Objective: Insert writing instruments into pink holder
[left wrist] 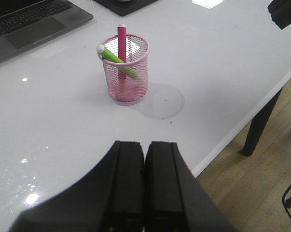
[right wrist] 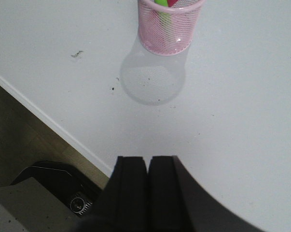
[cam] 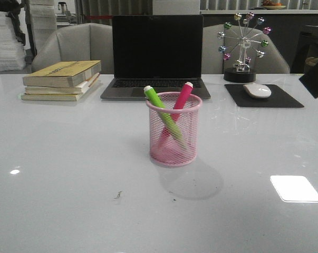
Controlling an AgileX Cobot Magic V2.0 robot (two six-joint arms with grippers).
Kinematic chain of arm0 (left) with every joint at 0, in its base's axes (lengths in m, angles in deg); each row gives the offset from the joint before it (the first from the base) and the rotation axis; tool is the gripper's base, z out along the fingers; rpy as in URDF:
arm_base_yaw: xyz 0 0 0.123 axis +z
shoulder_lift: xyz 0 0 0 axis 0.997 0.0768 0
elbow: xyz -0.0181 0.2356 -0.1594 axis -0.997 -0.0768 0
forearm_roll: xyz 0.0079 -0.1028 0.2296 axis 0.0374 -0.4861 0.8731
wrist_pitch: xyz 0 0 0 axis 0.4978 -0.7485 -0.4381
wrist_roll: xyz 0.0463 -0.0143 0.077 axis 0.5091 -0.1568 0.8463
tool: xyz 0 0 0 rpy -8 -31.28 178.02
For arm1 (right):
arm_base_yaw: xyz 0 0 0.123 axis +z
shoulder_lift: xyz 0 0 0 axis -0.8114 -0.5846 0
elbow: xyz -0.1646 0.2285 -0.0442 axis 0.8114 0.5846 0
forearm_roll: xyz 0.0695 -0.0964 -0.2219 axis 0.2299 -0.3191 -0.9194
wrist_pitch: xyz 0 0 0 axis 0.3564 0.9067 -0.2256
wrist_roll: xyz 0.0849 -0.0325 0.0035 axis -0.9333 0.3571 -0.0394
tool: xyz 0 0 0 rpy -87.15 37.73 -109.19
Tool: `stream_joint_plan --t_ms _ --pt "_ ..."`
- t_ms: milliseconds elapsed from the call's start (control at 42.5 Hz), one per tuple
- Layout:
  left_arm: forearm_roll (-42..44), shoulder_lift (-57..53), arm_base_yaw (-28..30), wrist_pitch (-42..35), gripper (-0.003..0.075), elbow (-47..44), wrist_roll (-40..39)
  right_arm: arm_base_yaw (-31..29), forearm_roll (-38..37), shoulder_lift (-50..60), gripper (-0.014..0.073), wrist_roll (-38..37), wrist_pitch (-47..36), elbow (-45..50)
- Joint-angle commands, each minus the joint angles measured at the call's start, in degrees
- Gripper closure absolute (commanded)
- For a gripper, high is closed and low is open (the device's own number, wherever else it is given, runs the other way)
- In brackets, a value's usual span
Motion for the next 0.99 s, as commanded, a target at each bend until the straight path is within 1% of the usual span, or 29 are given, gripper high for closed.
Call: stream_joint_plan --t_ms 0,400,447,494,565,659,800,894,965 --pt "-0.74 0.13 -0.25 -4.14 0.0629 1.71 -0.98 -0.25 -0.31 0.72 0.0538 0.09 -2.77 -1.52" --pt "-0.74 0.13 -0.25 -4.14 0.0629 1.71 -0.98 -0.25 -0.31 0.72 0.0538 0.09 -2.77 -1.52" --pt "0.34 -0.67 0.11 -4.85 0.0629 1.32 -0.98 -0.25 -0.31 0.72 0.0538 0.09 -2.77 -1.52" --pt "0.74 -1.66 2.12 -6.33 0.0629 0.43 -0.98 -0.25 -0.31 0.72 0.0538 0.09 -2.77 -1.52" --pt "0.74 -3.85 6.94 -10.33 0.0629 -2.05 -0.98 -0.25 -0.31 0.72 0.0538 0.09 -2.77 -1.52" --pt "0.63 -8.43 15.22 -16.25 0.0629 -7.04 -0.98 -0.25 -0.31 0.72 0.0538 0.09 -2.77 -1.52" --pt "0.52 -16.6 25.34 -22.64 0.0629 -15.4 -0.98 -0.25 -0.31 0.72 0.0538 0.09 -2.77 -1.52" --pt "-0.32 -21.79 30.63 -25.4 0.0629 -20.95 -0.98 -0.25 -0.31 0.72 0.0538 0.09 -2.77 -1.52" --pt "-1.78 -25.68 34.45 -25.85 0.0629 -24.16 -0.98 -0.25 -0.31 0.72 0.0538 0.09 -2.77 -1.52"
